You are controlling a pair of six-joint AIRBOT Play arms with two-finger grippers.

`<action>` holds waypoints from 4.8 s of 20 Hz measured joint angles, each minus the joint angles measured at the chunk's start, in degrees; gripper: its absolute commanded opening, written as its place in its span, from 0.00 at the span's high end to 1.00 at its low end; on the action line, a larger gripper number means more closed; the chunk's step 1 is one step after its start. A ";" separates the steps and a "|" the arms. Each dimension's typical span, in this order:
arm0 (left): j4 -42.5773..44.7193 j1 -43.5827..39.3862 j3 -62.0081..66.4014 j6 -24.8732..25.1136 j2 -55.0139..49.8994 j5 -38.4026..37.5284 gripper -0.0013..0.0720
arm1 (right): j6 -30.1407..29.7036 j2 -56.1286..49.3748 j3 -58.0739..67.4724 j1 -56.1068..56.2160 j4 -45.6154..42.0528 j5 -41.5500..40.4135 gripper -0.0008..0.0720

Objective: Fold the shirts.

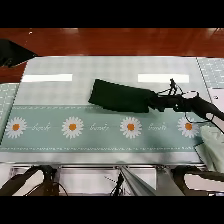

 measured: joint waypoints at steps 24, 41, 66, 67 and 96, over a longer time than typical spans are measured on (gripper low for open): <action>4.22 -11.63 -6.36 10.69 -5.92 8.74 0.95 | 20.41 32.41 33.99 -57.64 -61.13 61.16 0.96; 4.26 -11.63 -6.38 17.09 -15.91 18.78 0.95 | 20.17 37.79 34.10 -66.77 -83.03 66.16 0.49; 31.34 -22.08 1.73 -2.62 -2.43 0.66 0.34 | 7.50 30.71 34.10 -45.03 -38.25 46.99 0.24; 33.22 -23.82 1.16 -3.43 -2.27 -1.01 0.34 | 7.23 29.83 34.10 -40.04 -41.46 47.28 0.24; 51.15 -36.20 -14.73 -23.71 -2.16 9.05 0.00 | 13.90 23.58 20.48 -6.40 -55.19 32.72 0.15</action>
